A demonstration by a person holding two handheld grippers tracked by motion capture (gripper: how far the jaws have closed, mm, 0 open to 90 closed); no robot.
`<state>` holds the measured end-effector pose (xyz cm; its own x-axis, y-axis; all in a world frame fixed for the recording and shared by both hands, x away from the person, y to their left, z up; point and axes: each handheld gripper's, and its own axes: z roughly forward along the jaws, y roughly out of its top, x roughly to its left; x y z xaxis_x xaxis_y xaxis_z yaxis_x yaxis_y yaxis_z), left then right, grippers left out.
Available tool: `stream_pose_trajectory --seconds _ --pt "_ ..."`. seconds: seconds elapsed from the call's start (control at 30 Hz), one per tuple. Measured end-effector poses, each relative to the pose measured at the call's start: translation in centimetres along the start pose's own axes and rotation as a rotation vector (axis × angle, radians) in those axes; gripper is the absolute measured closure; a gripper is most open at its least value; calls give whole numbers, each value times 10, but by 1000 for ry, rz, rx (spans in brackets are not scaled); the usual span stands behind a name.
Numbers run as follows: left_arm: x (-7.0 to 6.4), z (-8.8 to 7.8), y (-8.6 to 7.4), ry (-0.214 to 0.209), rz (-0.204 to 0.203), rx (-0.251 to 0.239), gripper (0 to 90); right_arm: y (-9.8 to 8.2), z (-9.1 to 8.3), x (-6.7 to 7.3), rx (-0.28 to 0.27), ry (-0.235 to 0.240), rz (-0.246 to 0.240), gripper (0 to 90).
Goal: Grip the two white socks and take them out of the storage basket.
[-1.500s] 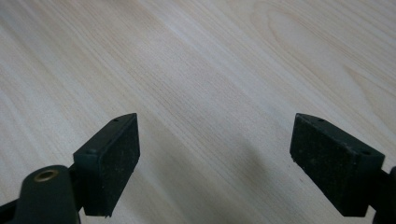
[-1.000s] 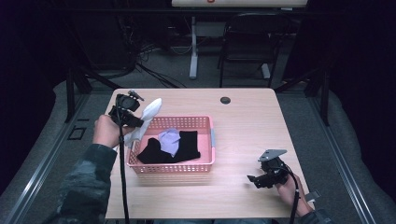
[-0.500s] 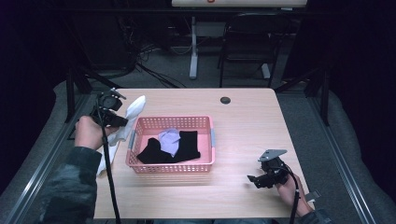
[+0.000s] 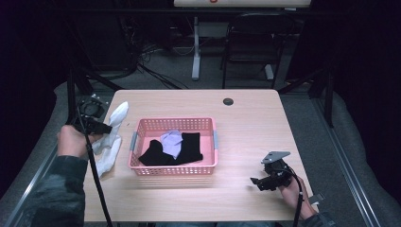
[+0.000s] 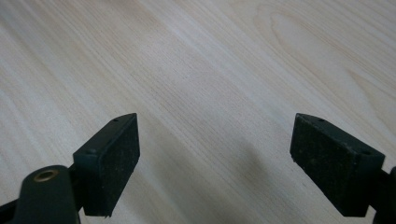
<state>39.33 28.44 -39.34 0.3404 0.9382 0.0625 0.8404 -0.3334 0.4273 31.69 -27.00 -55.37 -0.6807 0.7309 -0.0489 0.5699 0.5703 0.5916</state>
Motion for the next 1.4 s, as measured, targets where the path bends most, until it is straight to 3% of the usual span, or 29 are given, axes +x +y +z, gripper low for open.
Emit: stream_pose_trajectory --seconds 0.23,0.63,1.13,1.4 --pt "13 13 -12 3 -51 24 861 0 0 0 0 0 1 152" --pt "27 43 -29 -10 -95 73 861 0 0 0 0 -2 0 152" --pt "35 92 -47 -28 -163 141 860 0 0 0 2 -2 3 152" --pt "37 106 -53 -35 -187 163 834 0 0 0 1 -2 2 152"
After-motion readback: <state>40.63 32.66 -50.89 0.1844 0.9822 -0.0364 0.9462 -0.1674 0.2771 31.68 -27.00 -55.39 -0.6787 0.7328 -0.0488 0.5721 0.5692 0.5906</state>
